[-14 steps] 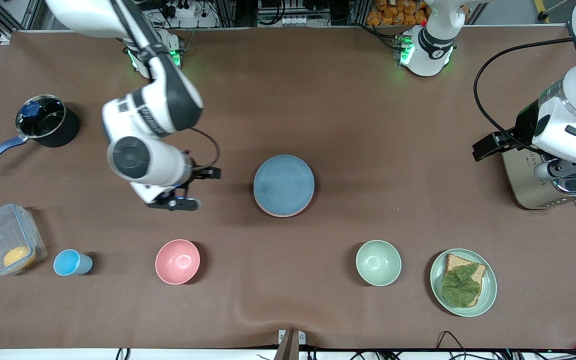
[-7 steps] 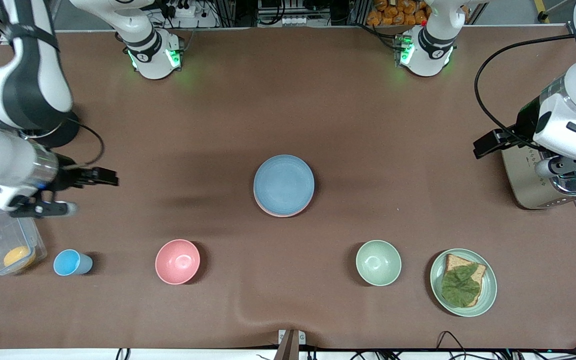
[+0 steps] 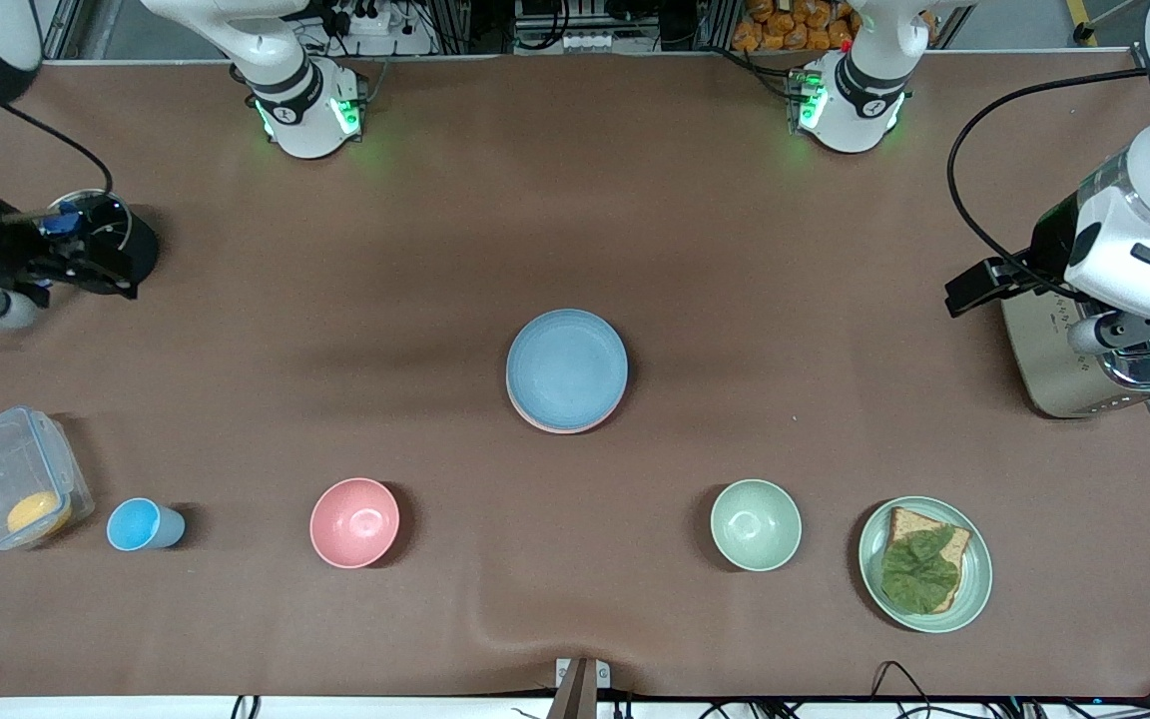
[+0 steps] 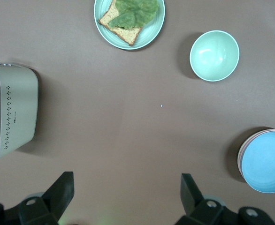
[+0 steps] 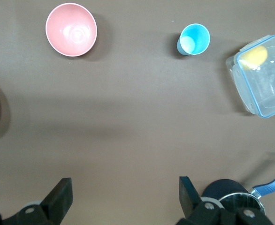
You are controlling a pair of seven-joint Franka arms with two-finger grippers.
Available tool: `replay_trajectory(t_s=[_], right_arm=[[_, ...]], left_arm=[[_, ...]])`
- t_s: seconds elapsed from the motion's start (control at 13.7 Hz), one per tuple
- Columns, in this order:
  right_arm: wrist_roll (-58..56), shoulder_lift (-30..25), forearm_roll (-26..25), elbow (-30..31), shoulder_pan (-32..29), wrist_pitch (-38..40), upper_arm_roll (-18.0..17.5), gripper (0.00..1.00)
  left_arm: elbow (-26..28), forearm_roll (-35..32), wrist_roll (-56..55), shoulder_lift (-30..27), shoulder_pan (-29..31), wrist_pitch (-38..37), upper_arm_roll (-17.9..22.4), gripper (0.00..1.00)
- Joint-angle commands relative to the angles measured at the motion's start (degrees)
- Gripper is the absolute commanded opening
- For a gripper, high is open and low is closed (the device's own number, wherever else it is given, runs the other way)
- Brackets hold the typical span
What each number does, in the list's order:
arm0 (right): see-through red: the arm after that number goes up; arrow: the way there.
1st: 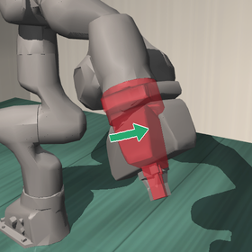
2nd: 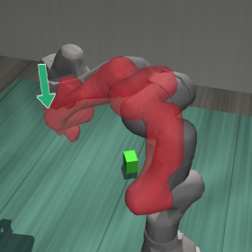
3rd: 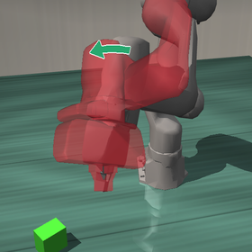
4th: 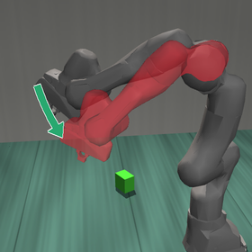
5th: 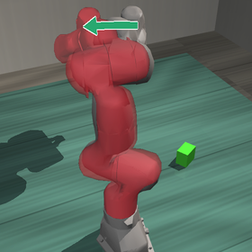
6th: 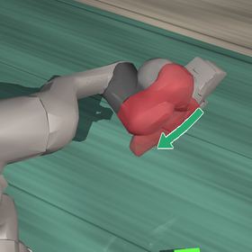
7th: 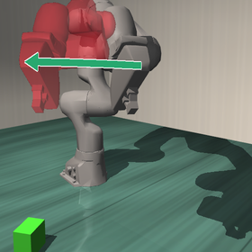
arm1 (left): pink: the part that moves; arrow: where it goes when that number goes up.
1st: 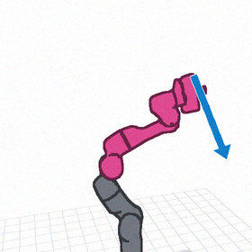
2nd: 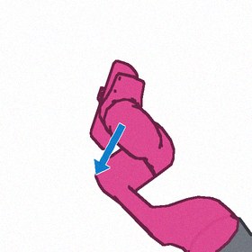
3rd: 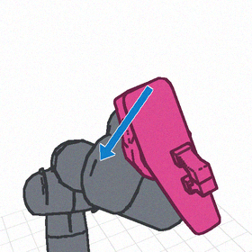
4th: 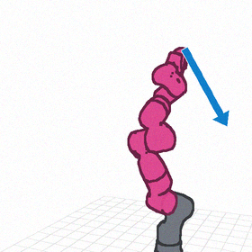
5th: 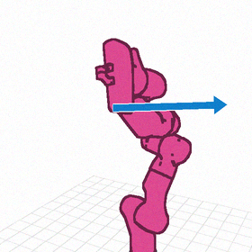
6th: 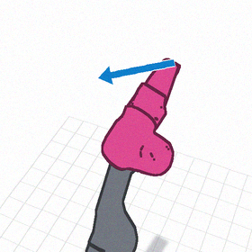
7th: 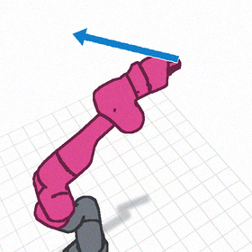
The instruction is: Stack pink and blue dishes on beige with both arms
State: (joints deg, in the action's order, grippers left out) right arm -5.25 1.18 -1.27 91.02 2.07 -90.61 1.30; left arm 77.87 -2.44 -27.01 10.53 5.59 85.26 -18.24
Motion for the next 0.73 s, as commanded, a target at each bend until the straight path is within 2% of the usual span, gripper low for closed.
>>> replay_trajectory(t_s=[0.0, 0.22, 0.66], right_arm=[[-1.34, -2.23, -1.19, 1.27, -1.72, -0.18, -1.83, 1.0], [-5.3, -2.23, -1.28, 0.48, -3.12, -0.26, -1.74, 1.0], [-0.31, -2.15, -1.19, 0.12, -2.6, -1.05, -1.47, 1.0]], left_arm=[[0.17, 0.16, 0.99, -1.04, 0.21, -0.89, 0.13, 1.0], [0.26, 0.16, 0.99, -0.95, 0.21, -0.89, 0.22, 1.0], [0.26, 0.16, 0.99, -1.04, 0.21, -0.89, 0.22, 1.0]])
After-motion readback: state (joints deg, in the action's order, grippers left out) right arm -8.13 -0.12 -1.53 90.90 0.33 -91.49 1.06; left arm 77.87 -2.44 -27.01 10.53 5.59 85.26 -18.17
